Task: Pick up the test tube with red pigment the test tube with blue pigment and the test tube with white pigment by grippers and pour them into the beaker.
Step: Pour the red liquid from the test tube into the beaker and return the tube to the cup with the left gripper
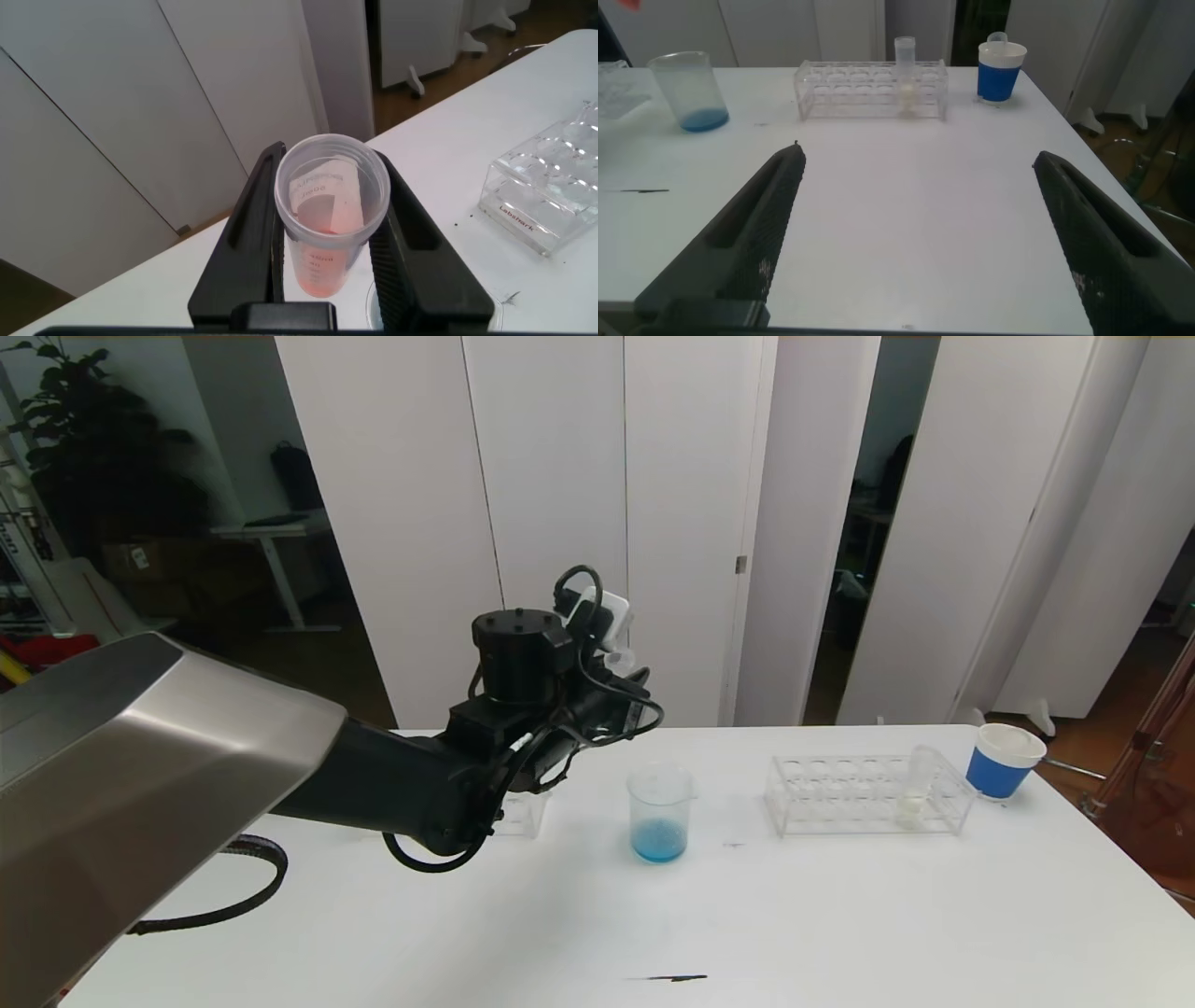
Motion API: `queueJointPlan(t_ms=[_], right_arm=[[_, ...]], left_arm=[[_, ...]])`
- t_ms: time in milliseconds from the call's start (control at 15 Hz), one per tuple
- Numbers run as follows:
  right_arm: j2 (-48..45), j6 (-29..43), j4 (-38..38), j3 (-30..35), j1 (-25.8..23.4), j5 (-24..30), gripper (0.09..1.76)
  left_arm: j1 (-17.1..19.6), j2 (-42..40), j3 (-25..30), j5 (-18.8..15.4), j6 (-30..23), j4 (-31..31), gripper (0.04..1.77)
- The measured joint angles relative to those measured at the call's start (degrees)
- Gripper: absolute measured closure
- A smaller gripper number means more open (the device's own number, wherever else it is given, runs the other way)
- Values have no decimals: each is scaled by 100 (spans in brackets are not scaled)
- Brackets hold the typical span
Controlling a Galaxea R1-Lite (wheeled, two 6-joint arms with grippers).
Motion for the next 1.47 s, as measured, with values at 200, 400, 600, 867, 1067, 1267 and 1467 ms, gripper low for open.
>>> queueJointPlan(t_ms=[200, 400, 600, 867, 1067, 1267, 1467], right_arm=[[0, 2, 0, 0, 0, 0, 10], [0, 5, 0, 0, 0, 2, 10], [0, 0, 0, 0, 0, 0, 10], [0, 0, -1, 0, 0, 0, 10], [0, -1, 0, 0, 0, 0, 10], [0, 2, 2, 0, 2, -2, 10], [0, 2, 0, 0, 0, 0, 10]], left_arm=[[38, 100, -4, -644, 628, -308, 121], [121, 135, 21, -1211, 1447, -482, 121], [322, 138, 55, -2469, 2536, -413, 121], [542, 135, 126, -2708, 4107, -60, 121], [611, 105, 335, -2708, 4490, -68, 121], [622, 95, 380, -2710, 4936, -94, 121], [614, 108, 432, -2686, 5421, -243, 121]])
